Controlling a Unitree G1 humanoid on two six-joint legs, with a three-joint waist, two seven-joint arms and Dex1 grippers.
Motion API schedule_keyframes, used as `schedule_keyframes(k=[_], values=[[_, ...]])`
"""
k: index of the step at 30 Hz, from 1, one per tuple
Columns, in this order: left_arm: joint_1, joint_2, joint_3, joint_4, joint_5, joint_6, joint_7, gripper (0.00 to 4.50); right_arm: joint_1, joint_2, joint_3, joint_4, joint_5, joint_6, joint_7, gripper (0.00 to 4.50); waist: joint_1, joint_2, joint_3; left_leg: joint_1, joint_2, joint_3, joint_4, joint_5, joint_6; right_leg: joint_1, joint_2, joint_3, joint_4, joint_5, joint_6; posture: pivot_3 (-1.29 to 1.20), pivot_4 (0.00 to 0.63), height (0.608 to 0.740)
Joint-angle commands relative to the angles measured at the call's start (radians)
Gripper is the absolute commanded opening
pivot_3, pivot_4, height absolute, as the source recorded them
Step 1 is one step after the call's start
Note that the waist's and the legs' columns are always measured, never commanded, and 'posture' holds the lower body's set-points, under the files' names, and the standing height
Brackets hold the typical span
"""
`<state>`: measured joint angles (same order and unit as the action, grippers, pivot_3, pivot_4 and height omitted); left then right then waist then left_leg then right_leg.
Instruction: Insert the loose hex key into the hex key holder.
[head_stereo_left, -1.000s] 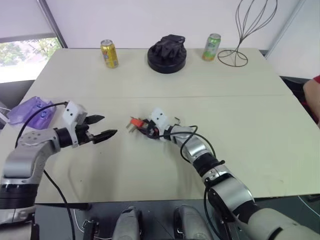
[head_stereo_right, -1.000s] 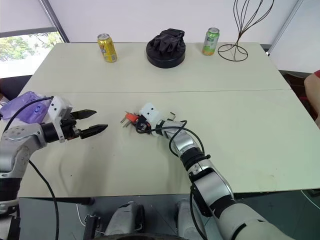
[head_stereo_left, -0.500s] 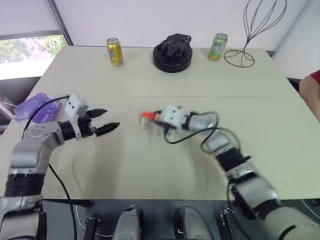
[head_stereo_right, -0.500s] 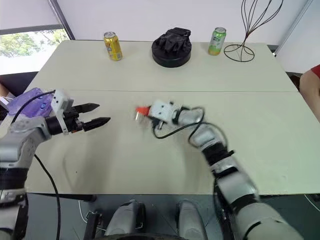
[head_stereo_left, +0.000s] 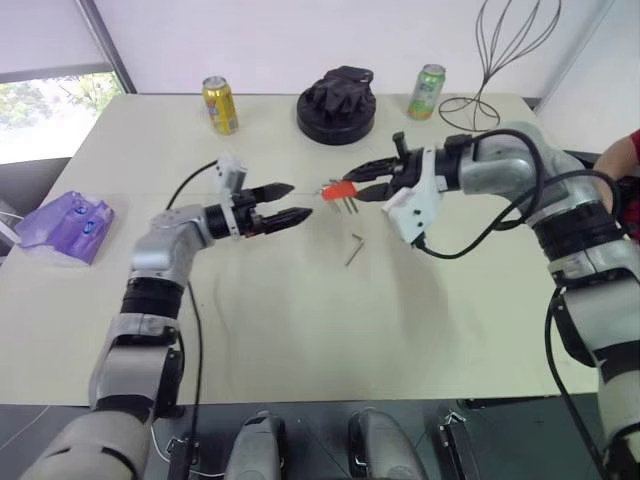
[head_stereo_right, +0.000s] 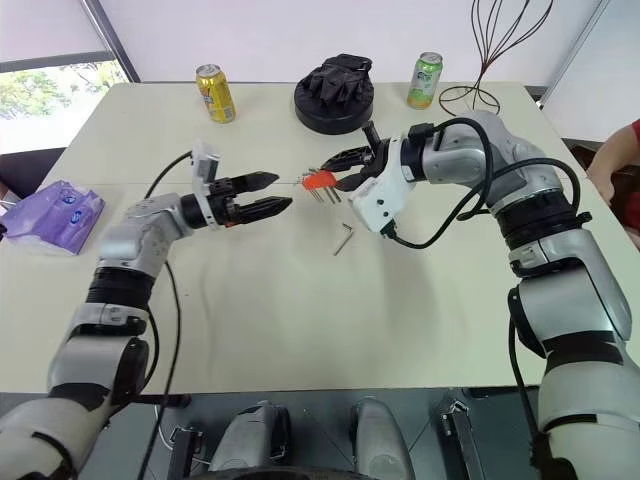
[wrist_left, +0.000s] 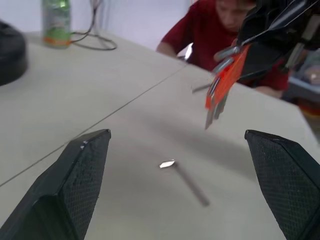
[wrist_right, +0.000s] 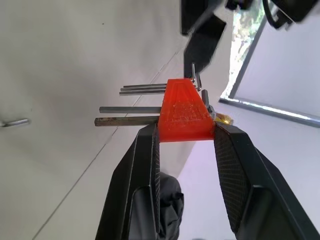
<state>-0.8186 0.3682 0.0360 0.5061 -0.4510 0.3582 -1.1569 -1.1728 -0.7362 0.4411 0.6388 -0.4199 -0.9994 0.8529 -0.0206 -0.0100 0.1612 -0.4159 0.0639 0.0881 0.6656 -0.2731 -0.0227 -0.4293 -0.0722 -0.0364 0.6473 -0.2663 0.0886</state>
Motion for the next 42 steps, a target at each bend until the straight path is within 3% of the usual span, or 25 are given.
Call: schedule_keyframes(k=[1, 10, 20, 23, 27, 30, 41, 42], values=[[-0.017, -0.037, 0.022, -0.014, -0.034, -0.015, -0.010, 4.50, -0.020, -0.014, -0.024, 0.003, 0.013, -0.011, -0.008, 0.97, 0.000, 0.000, 0.000, 0.000, 0.000, 0.000, 0.000, 0.000, 0.000, 0.000, 0.000, 0.000, 0.000, 0.000, 0.000, 0.00, 0.150, 0.740], [-0.096, -0.132, 0.029, 0.097, -0.023, -0.062, -0.019, 4.50, -0.003, -0.022, -0.048, -0.035, 0.056, 0.027, -0.006, 0.97, 0.006, 0.000, 0.000, 0.000, 0.000, 0.001, 0.001, 0.000, 0.000, 0.000, 0.000, 0.000, 0.000, 0.000, 0.000, 0.00, 0.150, 0.740], [-0.152, -0.165, 0.030, 0.202, -0.002, -0.110, -0.039, 4.50, 0.037, -0.019, -0.075, -0.117, 0.077, 0.098, -0.013, 0.97, 0.006, 0.000, 0.000, 0.000, 0.000, 0.001, 0.001, 0.000, 0.000, 0.000, 0.000, 0.000, 0.000, 0.000, 0.000, 0.00, 0.150, 0.740], [-0.164, -0.174, 0.035, 0.220, 0.000, -0.119, -0.042, 3.78, 0.048, -0.019, -0.081, -0.146, 0.085, 0.116, -0.017, 0.97, 0.006, 0.000, 0.000, 0.000, 0.000, 0.001, 0.001, 0.000, 0.000, 0.000, 0.000, 0.000, 0.000, 0.000, 0.000, 0.00, 0.150, 0.740], [-0.168, -0.181, 0.033, 0.225, -0.001, -0.116, -0.058, 1.61, 0.062, -0.019, -0.088, -0.170, 0.084, 0.131, -0.021, 0.97, 0.007, 0.000, 0.000, 0.000, 0.000, 0.001, 0.001, 0.000, 0.000, 0.000, 0.000, 0.000, 0.000, 0.000, 0.000, 0.00, 0.150, 0.740], [-0.169, -0.184, 0.036, 0.233, 0.006, -0.124, -0.059, 0.25, 0.066, -0.016, -0.094, -0.179, 0.086, 0.141, -0.025, 0.97, 0.007, 0.000, 0.000, 0.000, 0.000, 0.001, 0.001, 0.000, 0.000, 0.001, 0.000, 0.000, 0.000, 0.000, 0.000, 0.00, 0.150, 0.740], [-0.178, -0.196, 0.056, 0.245, 0.021, -0.159, 0.001, 0.21, 0.117, -0.028, -0.097, -0.228, 0.093, 0.196, 0.007, 0.97, 0.007, 0.000, 0.000, 0.000, 0.000, 0.001, 0.001, 0.000, 0.000, 0.001, 0.000, 0.000, 0.000, 0.000, 0.000, 0.00, 0.150, 0.740], [-0.178, -0.194, 0.057, 0.245, 0.021, -0.158, 0.003, 0.21, 0.124, -0.031, -0.098, -0.232, 0.092, 0.199, 0.006, 1.47, 0.008, 0.000, 0.000, 0.000, 0.000, 0.001, 0.001, 0.000, 0.000, 0.001, 0.000, 0.000, 0.000, 0.000, 0.000, 0.00, 0.150, 0.740]])
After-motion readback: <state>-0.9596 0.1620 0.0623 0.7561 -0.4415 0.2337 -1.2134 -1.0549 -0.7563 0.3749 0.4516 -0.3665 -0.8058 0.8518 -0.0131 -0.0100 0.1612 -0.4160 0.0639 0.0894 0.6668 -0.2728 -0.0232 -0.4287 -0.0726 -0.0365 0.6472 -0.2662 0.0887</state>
